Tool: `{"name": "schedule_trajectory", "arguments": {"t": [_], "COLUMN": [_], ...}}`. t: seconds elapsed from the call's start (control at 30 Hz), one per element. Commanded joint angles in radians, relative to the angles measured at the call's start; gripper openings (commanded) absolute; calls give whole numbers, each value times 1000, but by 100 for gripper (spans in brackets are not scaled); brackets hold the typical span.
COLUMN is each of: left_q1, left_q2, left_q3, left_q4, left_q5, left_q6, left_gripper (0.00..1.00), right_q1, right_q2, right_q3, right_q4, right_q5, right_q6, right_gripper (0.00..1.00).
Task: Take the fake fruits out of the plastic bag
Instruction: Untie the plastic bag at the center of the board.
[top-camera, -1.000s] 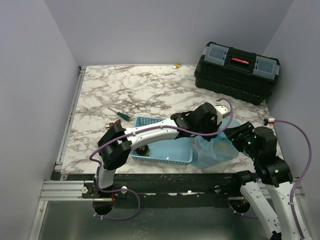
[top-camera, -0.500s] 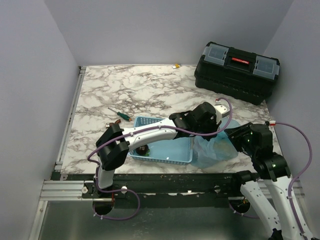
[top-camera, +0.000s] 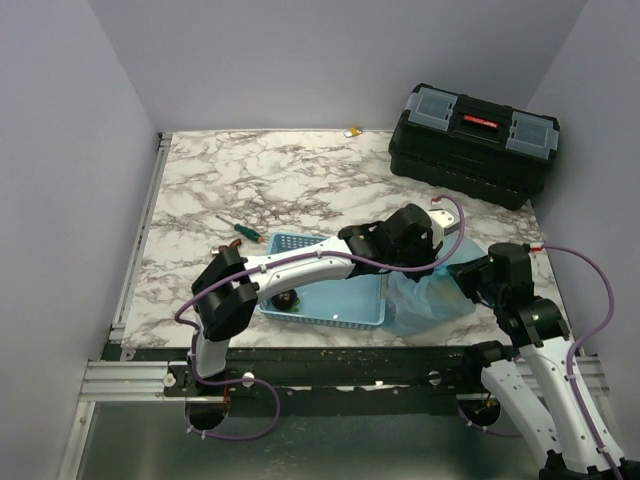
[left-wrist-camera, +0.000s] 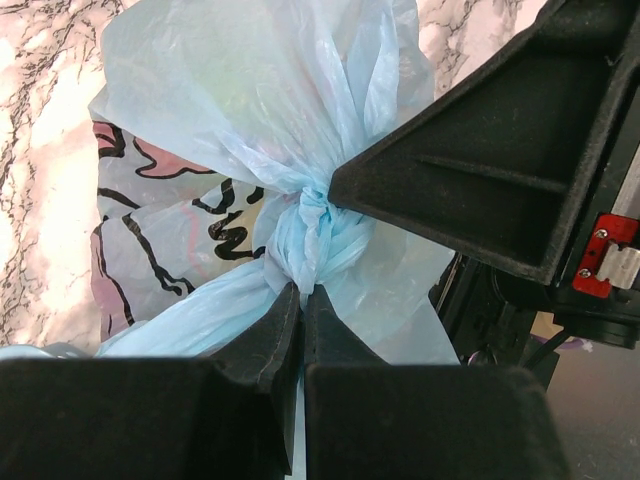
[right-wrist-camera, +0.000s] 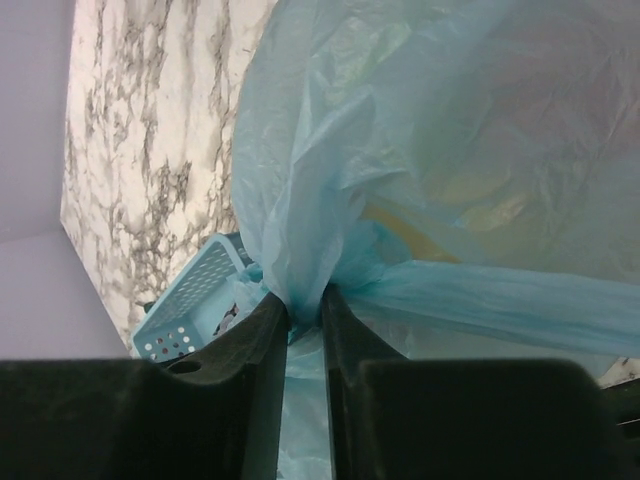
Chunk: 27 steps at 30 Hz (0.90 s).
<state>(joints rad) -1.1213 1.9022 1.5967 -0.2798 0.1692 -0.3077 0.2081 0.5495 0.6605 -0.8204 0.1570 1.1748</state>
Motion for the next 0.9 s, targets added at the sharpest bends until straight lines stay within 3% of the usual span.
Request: {"name": "schedule_trajectory", "arguments": {"t": [0.0, 0.63, 0.87], "left_q1": [-6, -6, -5], "left_q2": [-58, -151, -180], "left_q3": [-15, -136, -133], "left_q4": [2, -27, -42], "left_q5": [23, -77, -28], "left_q6": [-2, 51, 50], "left_gripper": [0, 0, 0], "right_q1": [1, 0, 1], "right_q2": [-11, -2, -35], "right_q3": [-9, 247, 227], "right_q4": [22, -78, -41], "right_q5": [73, 509, 484], "right_q6": [11, -205, -236], "right_gripper": [15, 5, 5]}}
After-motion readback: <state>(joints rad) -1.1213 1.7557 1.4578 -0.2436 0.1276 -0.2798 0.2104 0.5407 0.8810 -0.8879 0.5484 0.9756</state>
